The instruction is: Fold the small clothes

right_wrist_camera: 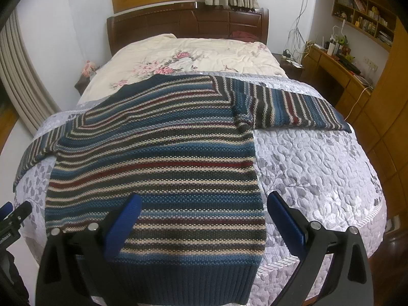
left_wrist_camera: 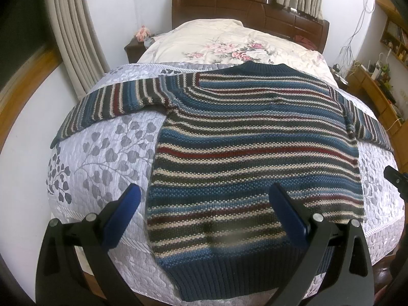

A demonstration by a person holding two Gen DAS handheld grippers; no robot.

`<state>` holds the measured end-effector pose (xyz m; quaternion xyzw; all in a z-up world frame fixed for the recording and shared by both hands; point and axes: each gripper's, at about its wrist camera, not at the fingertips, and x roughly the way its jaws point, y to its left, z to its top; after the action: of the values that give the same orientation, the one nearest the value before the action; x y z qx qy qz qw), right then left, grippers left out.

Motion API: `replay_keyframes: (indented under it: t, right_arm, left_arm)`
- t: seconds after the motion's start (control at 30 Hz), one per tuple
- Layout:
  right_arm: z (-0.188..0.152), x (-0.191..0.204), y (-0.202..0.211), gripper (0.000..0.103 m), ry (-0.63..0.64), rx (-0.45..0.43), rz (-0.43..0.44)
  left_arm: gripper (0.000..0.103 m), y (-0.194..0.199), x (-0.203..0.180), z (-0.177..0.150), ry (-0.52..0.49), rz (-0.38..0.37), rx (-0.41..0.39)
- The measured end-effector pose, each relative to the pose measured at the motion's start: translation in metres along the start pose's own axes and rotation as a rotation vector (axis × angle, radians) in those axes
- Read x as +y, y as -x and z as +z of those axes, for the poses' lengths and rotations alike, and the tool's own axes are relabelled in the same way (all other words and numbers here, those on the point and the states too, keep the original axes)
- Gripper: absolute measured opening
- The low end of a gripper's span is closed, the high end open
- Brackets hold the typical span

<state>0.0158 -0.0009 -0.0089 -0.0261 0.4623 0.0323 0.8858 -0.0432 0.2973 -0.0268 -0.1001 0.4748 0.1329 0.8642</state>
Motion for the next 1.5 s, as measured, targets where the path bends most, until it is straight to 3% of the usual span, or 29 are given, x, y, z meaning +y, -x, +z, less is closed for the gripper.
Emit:
replay_keyframes:
  t: [1.27,1.37,1.5]
  right_arm:
    - [0.002,-0.002,-0.005,0.099,-0.002,0.006,0.005]
    - [0.006,-0.014,-0.016,0.099,-0.018,0.004,0.026]
    - [0.027,-0.065,-0.052,0.099,-0.124,0.028,0.137]
  left_arm:
    - [0.100,-0.002,-0.001,-0.001,0.010,0.016,0.003]
    - [0.100,-0.006,-0.006,0.003,0.012,0.027,-0.009]
    - [0.100,-0.014,-0.022,0.012,-0.010,0.059,-0.069]
